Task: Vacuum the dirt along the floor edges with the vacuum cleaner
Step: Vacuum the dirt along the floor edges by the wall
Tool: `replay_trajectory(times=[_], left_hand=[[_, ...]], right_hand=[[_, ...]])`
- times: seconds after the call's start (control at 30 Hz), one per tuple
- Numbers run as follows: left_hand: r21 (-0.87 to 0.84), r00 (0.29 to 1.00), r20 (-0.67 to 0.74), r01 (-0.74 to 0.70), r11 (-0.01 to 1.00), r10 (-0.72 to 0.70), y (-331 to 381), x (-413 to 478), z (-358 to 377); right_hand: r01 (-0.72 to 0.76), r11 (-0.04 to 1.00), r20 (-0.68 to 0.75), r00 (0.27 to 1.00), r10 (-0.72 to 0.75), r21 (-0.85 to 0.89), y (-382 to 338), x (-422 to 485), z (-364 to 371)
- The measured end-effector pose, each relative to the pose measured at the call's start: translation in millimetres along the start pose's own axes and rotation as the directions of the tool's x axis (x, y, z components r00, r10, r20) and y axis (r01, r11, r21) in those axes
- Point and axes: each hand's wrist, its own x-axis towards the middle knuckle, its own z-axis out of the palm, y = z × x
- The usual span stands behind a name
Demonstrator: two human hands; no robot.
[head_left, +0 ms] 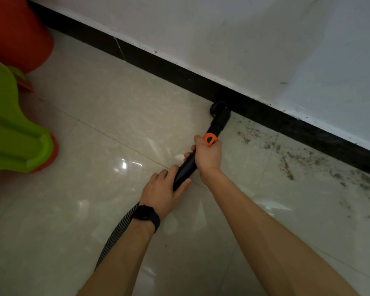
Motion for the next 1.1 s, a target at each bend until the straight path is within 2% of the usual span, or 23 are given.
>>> replay_trajectory(times=[0.1, 0.2, 0.27, 0.33, 0.43, 0.53, 0.7, 0.77, 0.97, 1.1], left_hand=[[-0.11, 0.999, 0.015, 0.037, 0.993, -0.035, -5, 5, -8], [-0.125, 0.995, 0.099, 0.044, 0.991, -0.032, -6, 10, -19], [-0.061, 0.979, 0.205, -0.006, 0.998, 0.018, -7, 16, -32], [0.08, 0.957, 0.283, -0.091, 0.993, 0.065, -7, 20, -49], [0.248, 0.948, 0.309, -0.158, 0.956, 0.077, -2, 9, -62], [0.289, 0.934, 0.333, -0.23, 0.929, 0.128, 6, -20, -57], [0.283, 0.848, 0.468, -0.412, 0.866, 0.25, 25, -47, -32], [0.262, 0.837, 0.474, -0.43, 0.864, 0.273, 35, -51, -22], [0.242, 0.897, 0.355, -0.362, 0.9, 0.265, 42, -58, -17], [0.244, 0.92, 0.318, -0.313, 0.918, 0.229, 34, -64, -24]], right_hand=[[0.008, 0.997, 0.014, 1.0, -0.007, -0.071, -5, 2, 16], [-0.016, 0.993, 0.022, 1.0, 0.019, -0.119, -10, 2, 24], [-0.033, 0.987, -0.014, 0.999, 0.031, -0.157, -12, -3, 25], [-0.047, 0.985, -0.064, 0.997, 0.037, -0.166, -12, -12, 23], [-0.065, 0.992, -0.117, 0.992, 0.052, -0.109, -8, -33, 11], [-0.068, 0.998, -0.182, 0.981, 0.065, -0.009, 7, -60, -14], [-0.091, 0.993, -0.315, 0.943, 0.11, 0.075, 31, -85, -69], [-0.09, 0.991, -0.328, 0.938, 0.116, 0.094, 33, -83, -84], [-0.085, 0.978, -0.196, 0.973, 0.122, 0.19, 28, -78, -93], [-0.093, 0.982, -0.134, 0.984, 0.116, 0.166, 30, -80, -79]])
